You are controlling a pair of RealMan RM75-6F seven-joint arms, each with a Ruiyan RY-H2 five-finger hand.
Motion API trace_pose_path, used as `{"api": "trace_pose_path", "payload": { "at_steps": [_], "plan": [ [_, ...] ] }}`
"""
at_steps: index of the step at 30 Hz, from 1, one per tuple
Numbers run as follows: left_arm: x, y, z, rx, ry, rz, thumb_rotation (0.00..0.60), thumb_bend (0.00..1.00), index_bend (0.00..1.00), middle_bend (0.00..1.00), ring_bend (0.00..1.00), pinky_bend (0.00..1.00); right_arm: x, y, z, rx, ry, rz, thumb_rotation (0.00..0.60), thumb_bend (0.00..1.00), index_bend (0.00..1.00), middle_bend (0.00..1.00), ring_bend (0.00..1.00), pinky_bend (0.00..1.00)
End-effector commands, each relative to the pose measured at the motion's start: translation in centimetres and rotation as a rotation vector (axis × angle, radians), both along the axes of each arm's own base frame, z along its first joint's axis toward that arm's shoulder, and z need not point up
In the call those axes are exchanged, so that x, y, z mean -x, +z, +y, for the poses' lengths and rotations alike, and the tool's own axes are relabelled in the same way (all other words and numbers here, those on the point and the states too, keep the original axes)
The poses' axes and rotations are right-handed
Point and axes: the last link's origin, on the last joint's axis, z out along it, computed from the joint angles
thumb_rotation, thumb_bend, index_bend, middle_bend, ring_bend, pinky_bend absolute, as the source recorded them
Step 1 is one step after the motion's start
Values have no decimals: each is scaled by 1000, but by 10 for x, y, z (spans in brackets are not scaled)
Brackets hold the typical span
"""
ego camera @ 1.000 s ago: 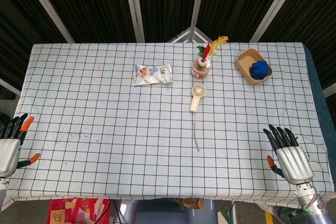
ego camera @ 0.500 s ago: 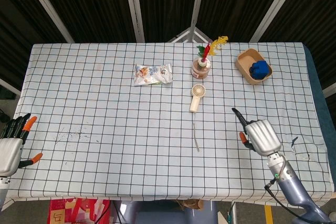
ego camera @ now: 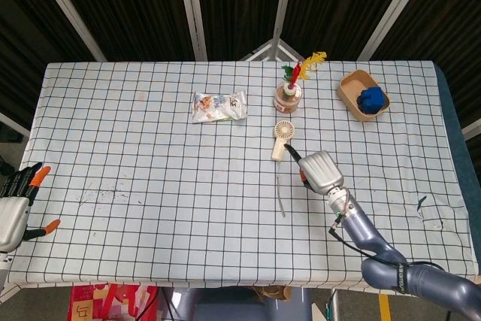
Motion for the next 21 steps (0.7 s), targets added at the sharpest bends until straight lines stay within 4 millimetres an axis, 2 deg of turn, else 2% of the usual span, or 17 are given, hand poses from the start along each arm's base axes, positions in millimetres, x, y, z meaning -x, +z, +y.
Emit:
{"api": "trace_pose_path", "payload": {
  "at_steps": [1,9,21],
  "plan": [
    [0,1,0,0,-5,2,600,30,0,0,0,0,-6,-20,-13,-17,-24,21,600,814,0,808,864,829],
    [0,1,1,4,-9,-5,600,30,0,0,0,0,-1,-33,-26,-10,-81,37,600,814,0,808,864,829],
    [-1,0,3,11,-9,-11,600,30,0,0,0,0,5,-35,-29,1,-113,28,600,814,0,808,864,829]
  ]
}}
